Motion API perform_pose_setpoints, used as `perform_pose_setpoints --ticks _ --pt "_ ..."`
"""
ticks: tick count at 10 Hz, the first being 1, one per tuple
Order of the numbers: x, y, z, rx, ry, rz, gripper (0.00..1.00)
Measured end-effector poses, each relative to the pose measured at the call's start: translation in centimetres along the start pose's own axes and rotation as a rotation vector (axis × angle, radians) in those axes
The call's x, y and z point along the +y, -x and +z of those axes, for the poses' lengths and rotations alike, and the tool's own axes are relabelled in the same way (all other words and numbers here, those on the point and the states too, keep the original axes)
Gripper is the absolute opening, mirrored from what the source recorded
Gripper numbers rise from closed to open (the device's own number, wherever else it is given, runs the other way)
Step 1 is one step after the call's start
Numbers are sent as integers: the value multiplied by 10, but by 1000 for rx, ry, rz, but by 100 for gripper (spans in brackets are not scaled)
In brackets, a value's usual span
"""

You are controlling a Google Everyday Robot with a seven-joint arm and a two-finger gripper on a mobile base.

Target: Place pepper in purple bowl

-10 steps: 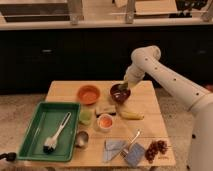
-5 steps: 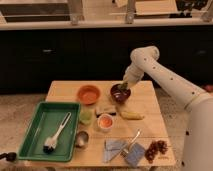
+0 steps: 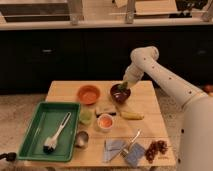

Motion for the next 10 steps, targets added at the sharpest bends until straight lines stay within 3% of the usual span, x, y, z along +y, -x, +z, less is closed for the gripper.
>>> perform_pose_setpoints --ticks 3,6,10 --pt "0 2 4 -11 2 -41 0" --pt "-2 9 13 -52 14 -93 0" --pt "-7 10 23 -99 24 -89 0"
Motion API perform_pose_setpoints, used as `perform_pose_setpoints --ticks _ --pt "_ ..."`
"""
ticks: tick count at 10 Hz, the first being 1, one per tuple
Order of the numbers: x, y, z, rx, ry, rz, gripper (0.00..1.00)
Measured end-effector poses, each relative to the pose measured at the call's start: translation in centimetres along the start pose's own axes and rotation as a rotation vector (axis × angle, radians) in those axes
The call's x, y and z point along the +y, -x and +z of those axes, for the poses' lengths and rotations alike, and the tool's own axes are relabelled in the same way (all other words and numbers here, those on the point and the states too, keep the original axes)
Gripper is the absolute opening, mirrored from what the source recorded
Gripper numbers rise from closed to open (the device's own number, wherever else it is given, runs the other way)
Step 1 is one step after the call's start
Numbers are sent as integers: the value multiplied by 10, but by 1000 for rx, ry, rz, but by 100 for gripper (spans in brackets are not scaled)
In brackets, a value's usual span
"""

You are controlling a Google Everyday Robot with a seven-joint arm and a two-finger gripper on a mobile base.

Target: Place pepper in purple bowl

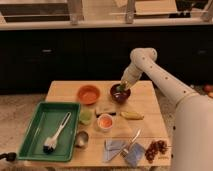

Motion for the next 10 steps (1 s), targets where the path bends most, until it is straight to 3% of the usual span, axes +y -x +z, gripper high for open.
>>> perform_pose_setpoints --ticks 7,8,10 --pt "-3 2 15 -67 39 -5 0" --pt "-4 3 17 -73 48 -7 4" --pt "-4 3 20 -82 60 -7 23"
